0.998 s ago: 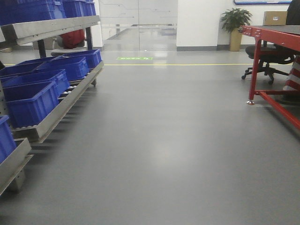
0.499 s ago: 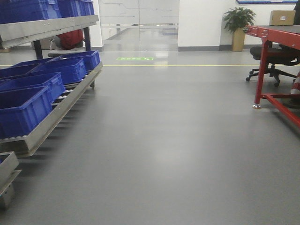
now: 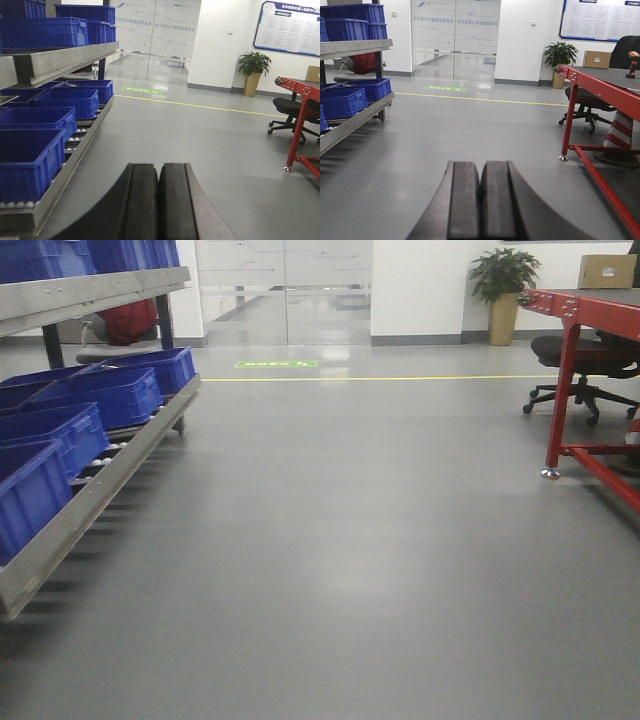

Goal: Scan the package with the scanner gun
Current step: 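Drive the base forward along the aisle past the blue bins, then turn the base and drive up to the red-framed table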

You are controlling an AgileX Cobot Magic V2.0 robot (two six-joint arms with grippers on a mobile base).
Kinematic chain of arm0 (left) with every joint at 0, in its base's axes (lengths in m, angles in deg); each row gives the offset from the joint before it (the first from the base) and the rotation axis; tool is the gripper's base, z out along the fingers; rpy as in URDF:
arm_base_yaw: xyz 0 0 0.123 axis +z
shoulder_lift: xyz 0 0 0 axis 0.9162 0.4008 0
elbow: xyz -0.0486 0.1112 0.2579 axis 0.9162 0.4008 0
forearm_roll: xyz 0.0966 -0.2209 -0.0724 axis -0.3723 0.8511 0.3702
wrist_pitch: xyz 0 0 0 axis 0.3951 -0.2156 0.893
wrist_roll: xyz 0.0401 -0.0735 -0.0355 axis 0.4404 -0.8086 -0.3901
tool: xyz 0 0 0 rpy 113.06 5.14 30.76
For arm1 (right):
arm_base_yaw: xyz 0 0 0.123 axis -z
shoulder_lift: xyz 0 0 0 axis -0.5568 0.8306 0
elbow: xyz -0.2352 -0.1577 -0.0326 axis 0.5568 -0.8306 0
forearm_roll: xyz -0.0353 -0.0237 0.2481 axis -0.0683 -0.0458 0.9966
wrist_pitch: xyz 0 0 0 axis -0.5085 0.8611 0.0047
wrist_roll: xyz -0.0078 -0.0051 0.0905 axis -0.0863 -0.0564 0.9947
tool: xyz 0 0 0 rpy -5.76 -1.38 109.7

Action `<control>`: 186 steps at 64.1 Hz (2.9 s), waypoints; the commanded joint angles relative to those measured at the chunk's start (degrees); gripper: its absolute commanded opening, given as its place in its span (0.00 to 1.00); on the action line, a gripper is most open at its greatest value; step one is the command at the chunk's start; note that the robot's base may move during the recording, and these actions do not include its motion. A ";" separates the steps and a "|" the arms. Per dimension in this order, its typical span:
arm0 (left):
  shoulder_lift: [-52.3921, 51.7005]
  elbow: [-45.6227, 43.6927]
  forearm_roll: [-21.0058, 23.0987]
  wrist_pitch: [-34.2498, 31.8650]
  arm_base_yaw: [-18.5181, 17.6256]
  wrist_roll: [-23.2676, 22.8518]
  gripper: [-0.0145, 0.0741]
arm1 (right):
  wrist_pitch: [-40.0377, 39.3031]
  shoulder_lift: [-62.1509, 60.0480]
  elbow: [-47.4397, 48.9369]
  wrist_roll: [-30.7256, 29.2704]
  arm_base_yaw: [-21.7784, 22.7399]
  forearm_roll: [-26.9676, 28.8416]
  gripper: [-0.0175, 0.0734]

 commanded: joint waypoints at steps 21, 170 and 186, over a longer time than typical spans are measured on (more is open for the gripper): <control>-0.16 -0.16 0.14 -1.11 0.02 -0.08 0.04 | -1.20 -0.14 0.00 -0.39 -0.06 0.12 0.01; -0.16 -0.16 0.14 -1.11 0.02 -0.08 0.04 | -1.20 -0.14 0.00 -0.39 -0.06 0.12 0.01; -0.16 -0.16 0.14 -1.11 0.02 -0.08 0.04 | -1.20 -0.14 0.00 -0.39 -0.06 0.12 0.01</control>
